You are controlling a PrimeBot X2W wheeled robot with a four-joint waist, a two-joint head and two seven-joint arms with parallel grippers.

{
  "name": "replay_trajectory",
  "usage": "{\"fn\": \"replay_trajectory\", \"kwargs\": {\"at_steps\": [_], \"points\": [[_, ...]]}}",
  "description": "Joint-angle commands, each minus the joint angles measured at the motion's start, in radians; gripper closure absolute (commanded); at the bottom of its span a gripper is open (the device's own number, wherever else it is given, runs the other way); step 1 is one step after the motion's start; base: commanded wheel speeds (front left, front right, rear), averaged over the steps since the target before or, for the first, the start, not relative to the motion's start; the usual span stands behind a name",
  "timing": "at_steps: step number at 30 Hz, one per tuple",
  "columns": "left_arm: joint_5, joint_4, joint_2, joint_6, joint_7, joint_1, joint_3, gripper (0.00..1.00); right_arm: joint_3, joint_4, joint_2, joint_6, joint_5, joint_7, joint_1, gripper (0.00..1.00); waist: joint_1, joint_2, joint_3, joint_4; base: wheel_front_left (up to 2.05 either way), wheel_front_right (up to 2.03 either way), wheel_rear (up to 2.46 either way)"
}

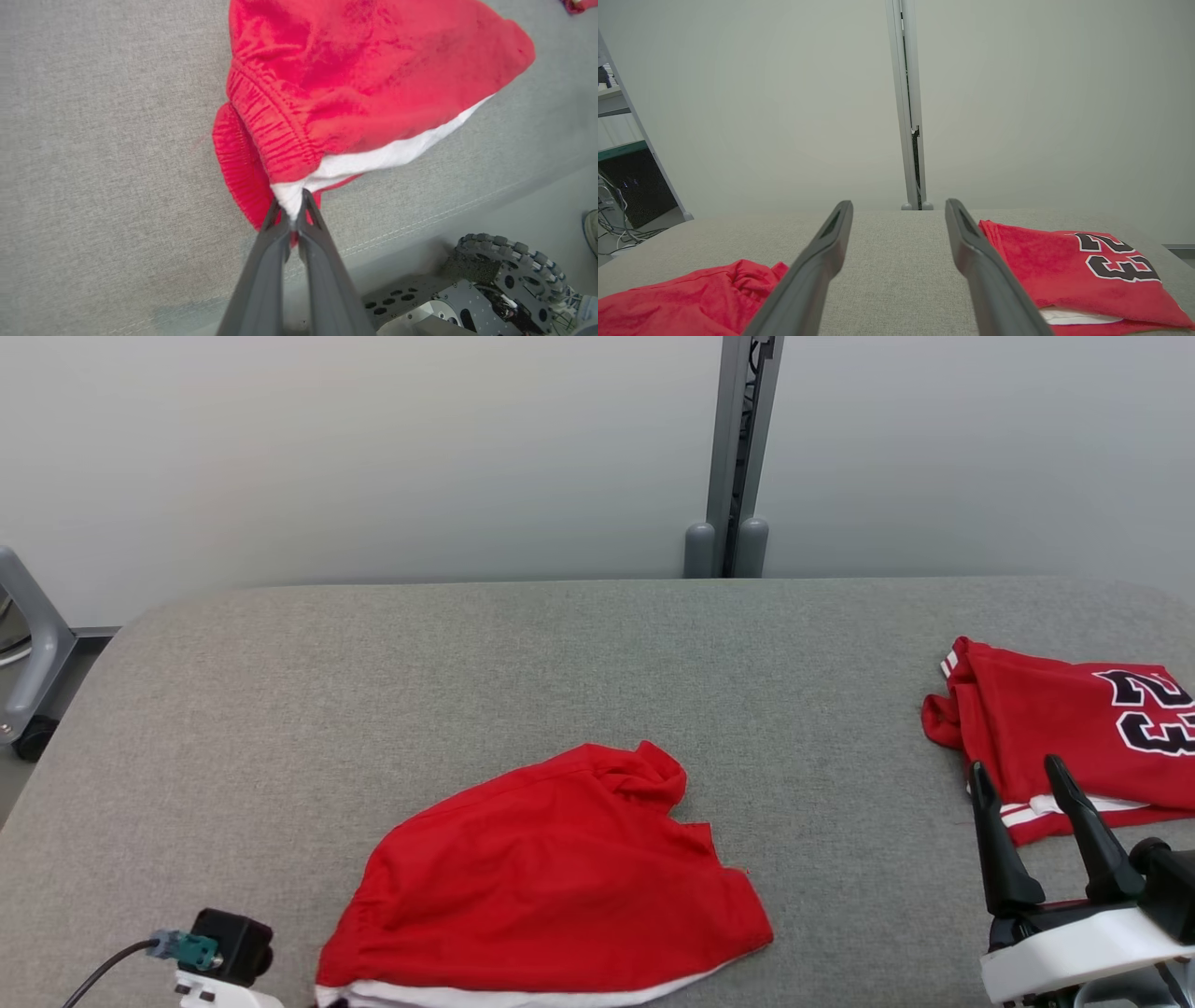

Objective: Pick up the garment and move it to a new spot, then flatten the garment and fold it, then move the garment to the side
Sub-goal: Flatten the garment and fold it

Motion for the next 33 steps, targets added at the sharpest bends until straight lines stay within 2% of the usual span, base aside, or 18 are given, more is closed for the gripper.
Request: {"fn": "replay_trajectory", "kwargs": {"at_steps": [1,2,3,4,5,11,14,19,25,26,28,30,33], "points": [[0.026,0.030,0.001,0.006,-0.028,-0.014,0.006,1.00,0.002,-0.004,-0.007,0.002,0.005,0.006,0.002,0.00,0.0000,0.0000,0.001,-0.003,0.00,0.00,0.00],[0.040,0.050,-0.001,0.005,-0.041,-0.019,0.002,1.00,0.003,-0.003,-0.007,0.002,0.006,0.009,0.003,0.00,0.0000,0.0000,0.001,-0.005,0.00,0.00,0.00],[0.048,0.068,-0.006,0.003,-0.054,-0.020,-0.003,0.73,0.004,-0.003,-0.007,0.002,0.007,0.010,0.004,0.00,0.0000,0.0000,0.001,-0.007,0.00,0.00,0.00],[0.058,0.084,-0.011,0.007,-0.069,-0.024,-0.002,0.15,0.004,-0.003,-0.008,0.002,0.007,0.014,0.006,0.00,0.0000,0.0000,0.001,-0.009,0.00,0.00,0.00],[0.071,0.101,-0.012,0.010,-0.081,-0.029,-0.003,0.00,0.005,-0.003,-0.009,0.002,0.008,0.016,0.007,0.00,0.0000,0.0000,0.000,-0.011,0.00,0.00,0.00],[0.107,0.144,0.000,0.000,-0.096,-0.022,-0.027,0.00,0.005,-0.002,-0.009,0.002,0.011,0.020,0.015,0.00,0.0000,0.0000,-0.002,-0.018,0.00,0.00,0.00],[0.123,0.134,0.019,0.020,-0.103,-0.013,-0.020,0.00,0.002,-0.003,-0.008,0.002,0.010,0.022,0.019,0.00,0.0000,0.0000,-0.004,-0.017,0.00,0.00,0.00],[0.172,0.056,0.039,0.100,-0.176,-0.008,0.030,0.00,-0.002,-0.005,-0.003,0.002,0.007,0.023,0.021,0.00,0.0000,0.0000,-0.012,-0.010,0.00,0.00,0.00],[0.224,-0.048,0.014,0.188,-0.295,0.009,0.076,0.00,0.005,-0.009,0.002,0.002,0.004,0.016,0.027,0.00,0.0000,0.0000,-0.027,-0.003,0.00,0.00,0.00],[0.239,-0.074,0.001,0.213,-0.340,0.011,0.092,0.00,0.008,-0.011,0.000,0.002,0.005,0.014,0.029,0.00,0.0000,0.0000,-0.030,0.000,0.00,0.00,0.00],[0.249,-0.083,-0.007,0.225,-0.365,0.014,0.098,0.00,0.010,-0.012,0.000,0.002,0.006,0.014,0.030,0.00,0.0000,0.0000,-0.031,0.001,0.00,0.00,0.00],[0.270,-0.100,-0.021,0.251,-0.424,0.021,0.116,0.00,0.015,-0.014,0.001,0.002,0.005,0.013,0.034,0.00,0.0000,0.0000,-0.033,0.002,0.00,0.00,0.00],[0.311,-0.116,-0.058,0.290,-0.571,0.025,0.150,0.00,0.035,-0.013,0.003,0.002,0.009,0.008,0.043,0.00,0.0000,0.0000,-0.032,0.006,0.00,0.00,0.00]]}}
